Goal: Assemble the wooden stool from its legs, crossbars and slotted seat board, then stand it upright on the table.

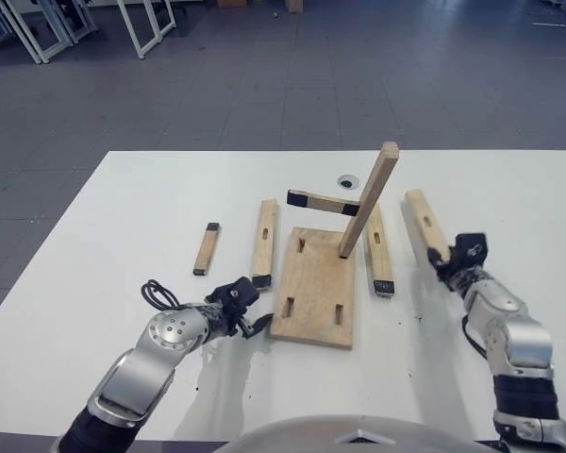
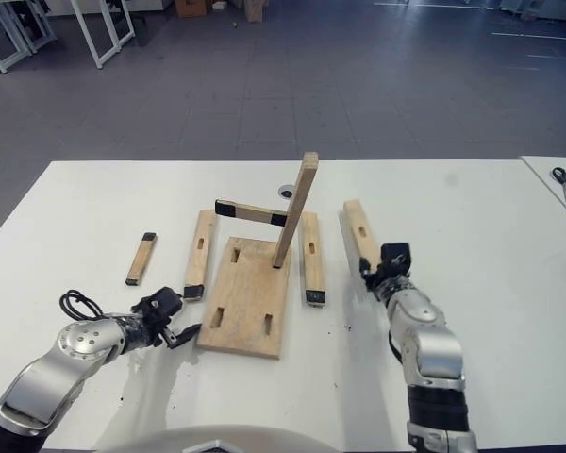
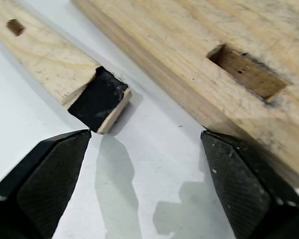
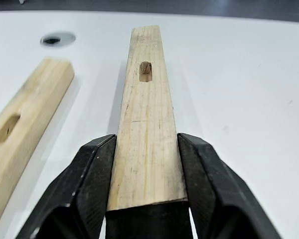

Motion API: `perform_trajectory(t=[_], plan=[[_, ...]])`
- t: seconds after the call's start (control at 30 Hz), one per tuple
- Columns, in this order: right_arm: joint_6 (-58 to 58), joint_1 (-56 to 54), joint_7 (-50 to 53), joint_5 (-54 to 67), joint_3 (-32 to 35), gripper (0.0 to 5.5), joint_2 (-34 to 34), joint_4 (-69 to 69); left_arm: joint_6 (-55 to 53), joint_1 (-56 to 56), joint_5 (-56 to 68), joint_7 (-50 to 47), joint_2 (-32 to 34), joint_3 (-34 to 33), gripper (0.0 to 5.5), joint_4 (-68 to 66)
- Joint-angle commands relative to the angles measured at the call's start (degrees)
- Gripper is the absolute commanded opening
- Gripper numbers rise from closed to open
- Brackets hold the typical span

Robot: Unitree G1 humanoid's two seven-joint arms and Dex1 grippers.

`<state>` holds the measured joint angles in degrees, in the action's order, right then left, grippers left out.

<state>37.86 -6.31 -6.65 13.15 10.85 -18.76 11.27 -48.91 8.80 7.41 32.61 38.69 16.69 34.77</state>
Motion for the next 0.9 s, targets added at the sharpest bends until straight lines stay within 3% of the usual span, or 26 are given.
perform_trajectory(t=[0.03,0.13,0.27,0.37,0.47,0.53,0.67,0.9], plan=[[1.85,-7.33,1.03,1.87,3.04,2.0,-0.62,4.69,-5.57,0.43,1.79,1.82,1.66,1.51,4.1,0.11],[2.53,-11.79,-0.65,5.4,4.34,2.0,-0.38,9.13,-6.77,-2.52,4.77,1.93,0.09,-4.09,4.1,-1.67],[5.1,-21.3,-2.5,17.74,10.97,2.0,0.11,12.4,-9.76,-8.5,12.78,3.09,-4.38,-13.11,4.1,-2.73],[12.19,-27.92,-6.8,39.86,14.93,2.0,-0.08,15.32,-16.22,-17.84,35.91,8.95,-9.82,-29.22,4.1,-3.82],[17.93,-25.04,-10.17,58.96,12.15,2.0,-0.84,18.11,-20.41,-27.14,59.8,10.58,-11.14,-38.68,4.1,-11.43],[21.53,-20.97,-13.61,67.2,8.42,1.99,-2.37,19.59,-21.74,-30.93,70.18,10.26,-10.99,-39.93,4.1,-16.85],[25.08,-15.88,-20.17,69.08,0.9,1.99,-6.15,20.03,-22.68,-33.31,80.2,8.24,-10.57,-38.05,4.1,-23.06],[22.03,-14.98,-21.64,66.47,-4.11,1.99,-7.46,19.76,-21.1,-32.29,86.09,5.21,-9.55,-35.36,3.93,-23.12]])
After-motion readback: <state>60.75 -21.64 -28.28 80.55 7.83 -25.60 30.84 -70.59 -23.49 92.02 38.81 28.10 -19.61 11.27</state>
